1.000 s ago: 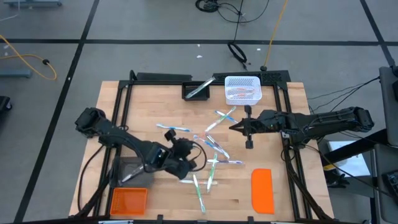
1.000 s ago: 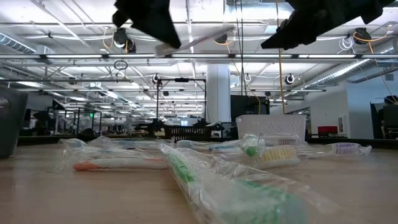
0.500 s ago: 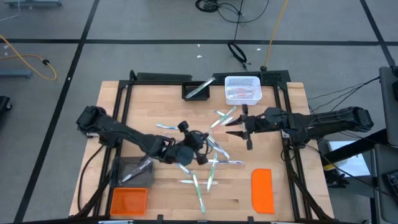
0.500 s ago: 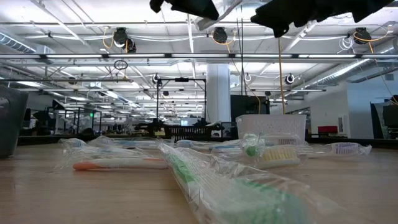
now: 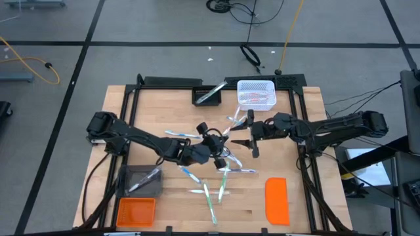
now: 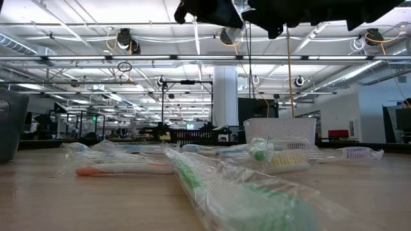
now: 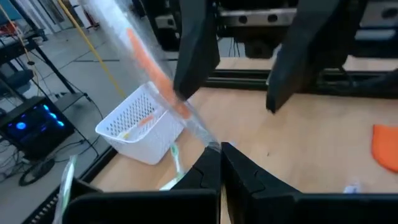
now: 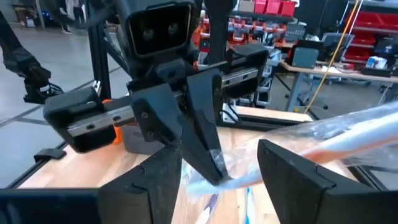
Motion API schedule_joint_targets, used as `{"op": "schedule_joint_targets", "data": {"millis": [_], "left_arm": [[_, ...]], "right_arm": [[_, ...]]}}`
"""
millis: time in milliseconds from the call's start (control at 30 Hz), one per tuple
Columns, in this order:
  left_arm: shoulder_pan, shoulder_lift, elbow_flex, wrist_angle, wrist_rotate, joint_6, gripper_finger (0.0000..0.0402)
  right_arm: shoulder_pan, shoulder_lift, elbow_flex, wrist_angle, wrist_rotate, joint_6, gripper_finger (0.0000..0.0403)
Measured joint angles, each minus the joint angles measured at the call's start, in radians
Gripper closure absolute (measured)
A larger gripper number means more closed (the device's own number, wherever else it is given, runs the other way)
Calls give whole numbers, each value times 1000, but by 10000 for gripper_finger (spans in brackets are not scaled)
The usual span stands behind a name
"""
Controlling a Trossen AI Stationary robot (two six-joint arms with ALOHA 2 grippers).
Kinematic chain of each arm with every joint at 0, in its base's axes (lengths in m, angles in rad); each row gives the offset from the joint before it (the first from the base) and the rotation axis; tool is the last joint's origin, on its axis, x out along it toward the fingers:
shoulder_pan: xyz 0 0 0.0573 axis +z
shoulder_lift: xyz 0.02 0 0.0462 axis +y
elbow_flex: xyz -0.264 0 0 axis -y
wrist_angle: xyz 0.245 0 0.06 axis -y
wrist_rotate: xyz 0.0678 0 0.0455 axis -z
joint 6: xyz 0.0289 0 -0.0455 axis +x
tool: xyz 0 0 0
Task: Pick & Place Toothbrushes
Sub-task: Put the orange toothbrush into the white bin
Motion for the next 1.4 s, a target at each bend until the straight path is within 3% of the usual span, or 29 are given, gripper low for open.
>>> {"op": "schedule_joint_targets", "data": {"millis": [133, 367, 667, 867, 1067, 1267, 1400], "left_arm": [[4, 12, -2, -25, -95, 11, 401], [2, 9, 0, 0, -127, 49, 401], [0, 9, 0, 20, -80, 47, 401], [-20, 9, 0, 24, -207, 126, 401], [-17, 8, 0, 63, -75, 105, 401], [-17, 28, 0, 72, -48, 81, 401], [-15, 33, 0, 66, -52, 85, 401]], "right_arm": [[-1, -1, 1, -35, -1, 28, 209], [-6, -4, 0, -109, 6, 52, 214], [-27, -4, 0, -66, 50, 73, 216], [-40, -2, 0, -110, 26, 112, 222], [-54, 5, 0, -37, 26, 112, 222], [-74, 4, 0, 28, 25, 111, 227], [-78, 5, 0, -8, 25, 111, 277]]}}
